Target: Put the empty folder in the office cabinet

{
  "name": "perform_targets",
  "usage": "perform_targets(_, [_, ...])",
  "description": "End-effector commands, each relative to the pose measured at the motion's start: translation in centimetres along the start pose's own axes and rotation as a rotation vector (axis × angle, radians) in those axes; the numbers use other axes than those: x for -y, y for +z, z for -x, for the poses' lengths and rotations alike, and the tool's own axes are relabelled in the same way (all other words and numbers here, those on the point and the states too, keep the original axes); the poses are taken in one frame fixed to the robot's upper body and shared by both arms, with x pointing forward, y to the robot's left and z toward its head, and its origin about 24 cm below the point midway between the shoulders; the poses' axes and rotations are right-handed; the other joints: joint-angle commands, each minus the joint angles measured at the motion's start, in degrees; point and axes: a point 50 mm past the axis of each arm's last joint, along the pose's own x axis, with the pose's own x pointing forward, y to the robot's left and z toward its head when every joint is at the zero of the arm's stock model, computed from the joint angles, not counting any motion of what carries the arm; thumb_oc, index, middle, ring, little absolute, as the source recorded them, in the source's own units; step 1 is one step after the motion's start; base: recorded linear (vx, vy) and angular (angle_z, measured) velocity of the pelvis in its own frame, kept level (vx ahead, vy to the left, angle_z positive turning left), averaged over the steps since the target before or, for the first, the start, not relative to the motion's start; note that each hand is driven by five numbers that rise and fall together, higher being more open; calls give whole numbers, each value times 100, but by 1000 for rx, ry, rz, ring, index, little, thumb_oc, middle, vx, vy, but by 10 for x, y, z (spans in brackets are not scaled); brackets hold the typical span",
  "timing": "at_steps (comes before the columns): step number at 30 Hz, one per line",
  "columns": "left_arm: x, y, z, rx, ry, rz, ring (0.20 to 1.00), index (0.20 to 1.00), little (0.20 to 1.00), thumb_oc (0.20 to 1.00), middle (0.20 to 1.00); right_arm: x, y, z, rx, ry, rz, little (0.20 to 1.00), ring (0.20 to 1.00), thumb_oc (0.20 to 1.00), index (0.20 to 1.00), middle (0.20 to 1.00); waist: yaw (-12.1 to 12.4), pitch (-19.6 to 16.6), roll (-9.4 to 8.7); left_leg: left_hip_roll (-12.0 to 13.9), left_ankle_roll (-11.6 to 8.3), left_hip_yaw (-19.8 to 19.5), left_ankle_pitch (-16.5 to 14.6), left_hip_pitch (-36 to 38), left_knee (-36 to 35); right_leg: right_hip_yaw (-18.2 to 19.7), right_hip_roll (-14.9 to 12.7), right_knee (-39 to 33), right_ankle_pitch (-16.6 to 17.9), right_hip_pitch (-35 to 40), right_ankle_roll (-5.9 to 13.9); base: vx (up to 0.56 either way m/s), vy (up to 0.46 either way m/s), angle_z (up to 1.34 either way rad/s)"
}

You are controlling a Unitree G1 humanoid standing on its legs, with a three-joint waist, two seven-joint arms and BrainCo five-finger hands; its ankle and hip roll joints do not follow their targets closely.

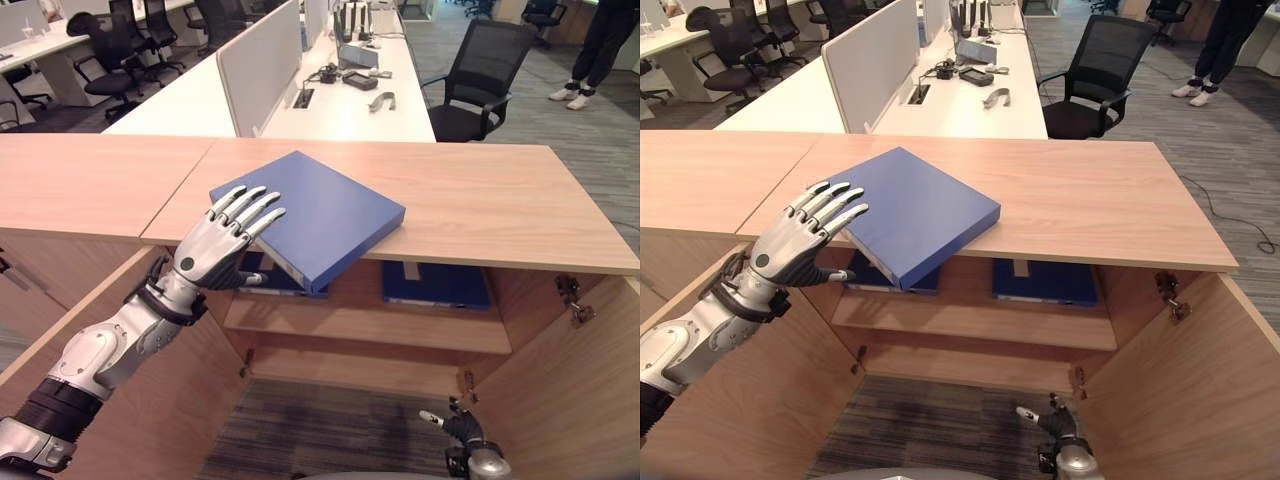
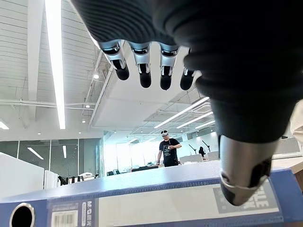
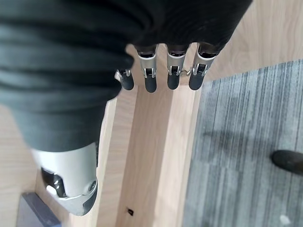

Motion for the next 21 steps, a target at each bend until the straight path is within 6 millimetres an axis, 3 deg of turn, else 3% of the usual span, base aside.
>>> perform_targets(1, [-16, -11, -22, 2, 84, -41, 1000, 1000, 1000, 1000, 1000, 0, 41, -9, 154, -16, -70, 1000, 1000, 1000, 1000, 1000, -5, 60, -171, 15, -169, 56, -624, 236, 20, 137, -343, 208, -145, -45, 692, 0, 0, 0])
perform_targets(9, [-6, -12, -24, -15, 49, -22, 1000, 1000, 1000, 1000, 1000, -1, 37, -9, 131, -23, -126, 1000, 1000, 1000, 1000, 1000, -56, 47, -168, 9, -162, 71, -636, 258, 20, 150, -336, 214, -157, -44, 690, 0, 0, 0])
perform_targets(21, [1, -5, -44, 32, 34, -28, 1000, 1000, 1000, 1000, 1000, -1, 36, -9, 124, -34, -211, 1000, 1000, 1000, 1000, 1000, -154, 39, -146, 17, -152, 106, -645, 273, 20, 196, -331, 226, -164, -66, 692, 0, 0, 0])
